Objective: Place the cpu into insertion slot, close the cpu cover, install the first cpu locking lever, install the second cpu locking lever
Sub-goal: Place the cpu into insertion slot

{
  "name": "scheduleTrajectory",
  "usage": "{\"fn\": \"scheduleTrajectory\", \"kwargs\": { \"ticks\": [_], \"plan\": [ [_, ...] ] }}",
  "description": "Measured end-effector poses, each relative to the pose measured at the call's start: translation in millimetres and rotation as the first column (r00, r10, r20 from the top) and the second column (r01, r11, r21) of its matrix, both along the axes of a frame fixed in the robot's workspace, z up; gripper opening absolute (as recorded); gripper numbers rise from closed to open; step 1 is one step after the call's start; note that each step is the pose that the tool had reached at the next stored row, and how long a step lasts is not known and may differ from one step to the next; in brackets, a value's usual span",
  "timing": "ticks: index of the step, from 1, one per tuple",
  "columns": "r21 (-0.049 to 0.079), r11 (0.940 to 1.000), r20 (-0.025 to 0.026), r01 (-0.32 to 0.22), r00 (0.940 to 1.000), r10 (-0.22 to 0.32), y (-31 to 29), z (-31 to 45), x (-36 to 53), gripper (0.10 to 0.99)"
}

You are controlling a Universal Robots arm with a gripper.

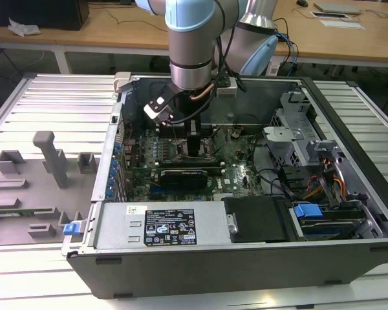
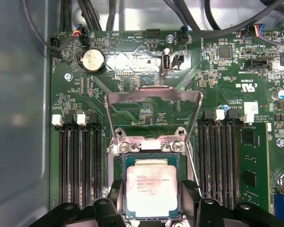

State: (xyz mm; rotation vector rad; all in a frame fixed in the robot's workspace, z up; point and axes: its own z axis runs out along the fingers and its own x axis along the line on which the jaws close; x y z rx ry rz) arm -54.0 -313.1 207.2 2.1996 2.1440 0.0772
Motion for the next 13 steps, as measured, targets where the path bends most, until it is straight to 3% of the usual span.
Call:
{"fn": "scheduleTrajectory", "kwargs": {
  "ticks": [8,9,10,13],
  "plan": [
    [-0.002,1.0,0.0001,0.0,1.0,0.0,0.2,0.8,0.0,0.592],
    [-0.003,1.0,0.0001,0.0,1.0,0.0,0.2,0.8,0.0,0.525],
    [-0.003,1.0,0.0,0.0,1.0,0.0,0.2,0.8,0.0,0.525],
    [-0.003,1.0,0.0001,0.0,1.0,0.0,0.2,0.8,0.0,0.341]
  ]
}}
